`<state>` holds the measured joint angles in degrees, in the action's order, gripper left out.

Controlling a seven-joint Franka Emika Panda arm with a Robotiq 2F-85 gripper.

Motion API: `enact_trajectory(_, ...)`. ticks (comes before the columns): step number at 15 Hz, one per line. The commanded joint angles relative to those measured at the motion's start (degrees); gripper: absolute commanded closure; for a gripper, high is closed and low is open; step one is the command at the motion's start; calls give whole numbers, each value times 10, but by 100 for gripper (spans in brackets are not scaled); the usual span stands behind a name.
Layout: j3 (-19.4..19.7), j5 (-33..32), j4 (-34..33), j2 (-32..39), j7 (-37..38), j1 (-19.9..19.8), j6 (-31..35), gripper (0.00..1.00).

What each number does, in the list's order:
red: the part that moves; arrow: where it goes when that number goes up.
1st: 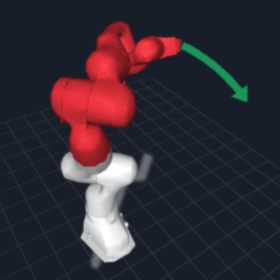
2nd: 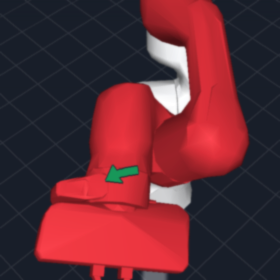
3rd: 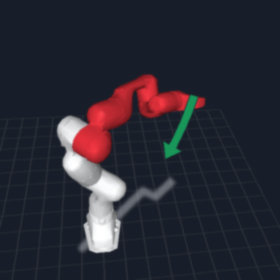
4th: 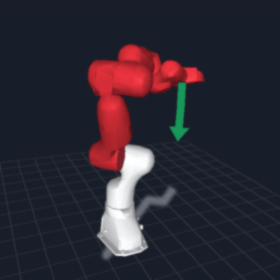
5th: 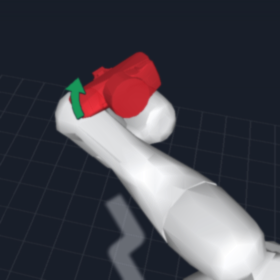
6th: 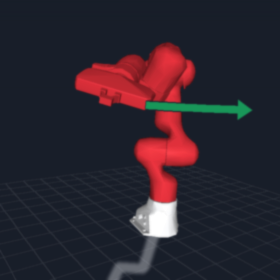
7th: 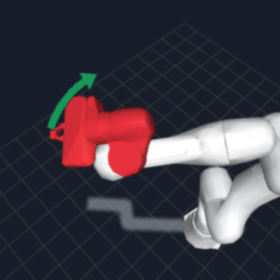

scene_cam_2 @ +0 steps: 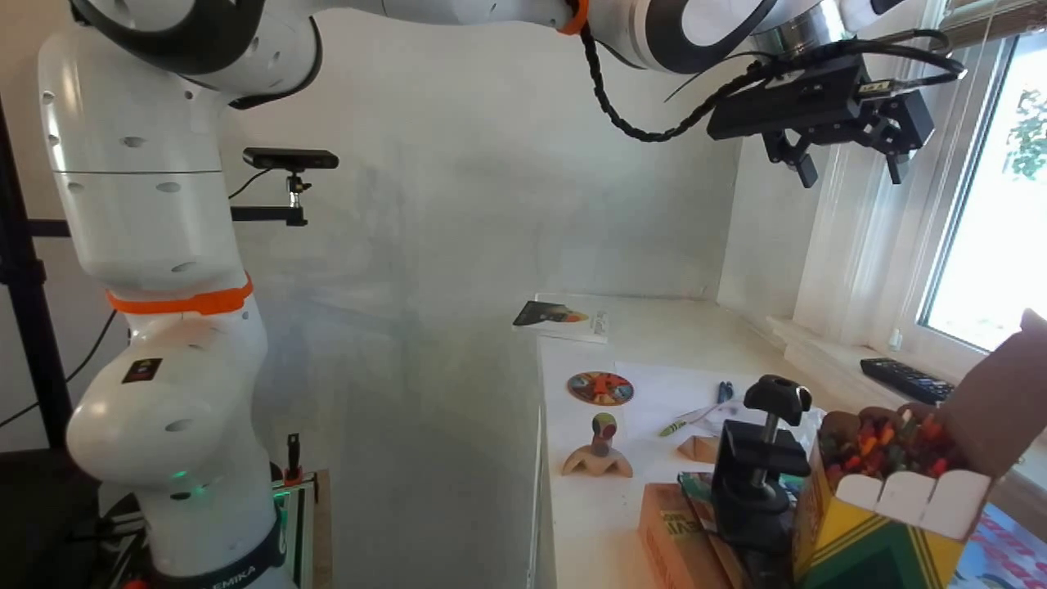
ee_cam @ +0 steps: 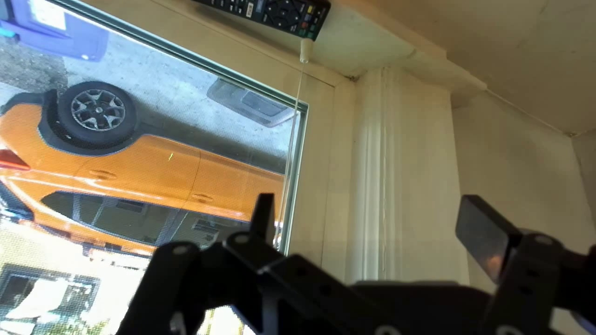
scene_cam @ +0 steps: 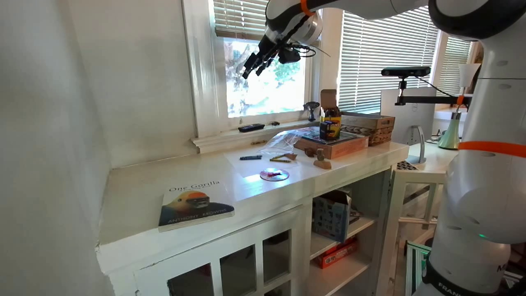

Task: Close the window blinds

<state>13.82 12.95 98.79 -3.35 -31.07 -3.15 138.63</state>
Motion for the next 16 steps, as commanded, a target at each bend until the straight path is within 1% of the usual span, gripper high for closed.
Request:
enact_trajectory(1, -17, 5, -48, 39, 5, -15, 19, 0)
enact_trajectory(6, -31, 8, -124, 98, 25, -34, 31, 0)
enact_trajectory(11, -44, -10, -164, 142, 95, -52, 61, 0)
enact_trajectory(12, -47, -12, -169, 150, 112, -55, 69, 14)
enact_trajectory(13, -50, -11, -175, 156, 126, -57, 74, 21)
enact_trajectory(14, -52, -15, -178, 161, 139, -57, 80, 34)
enact_trajectory(16, -57, -18, -186, 171, 159, -59, 96, 51)
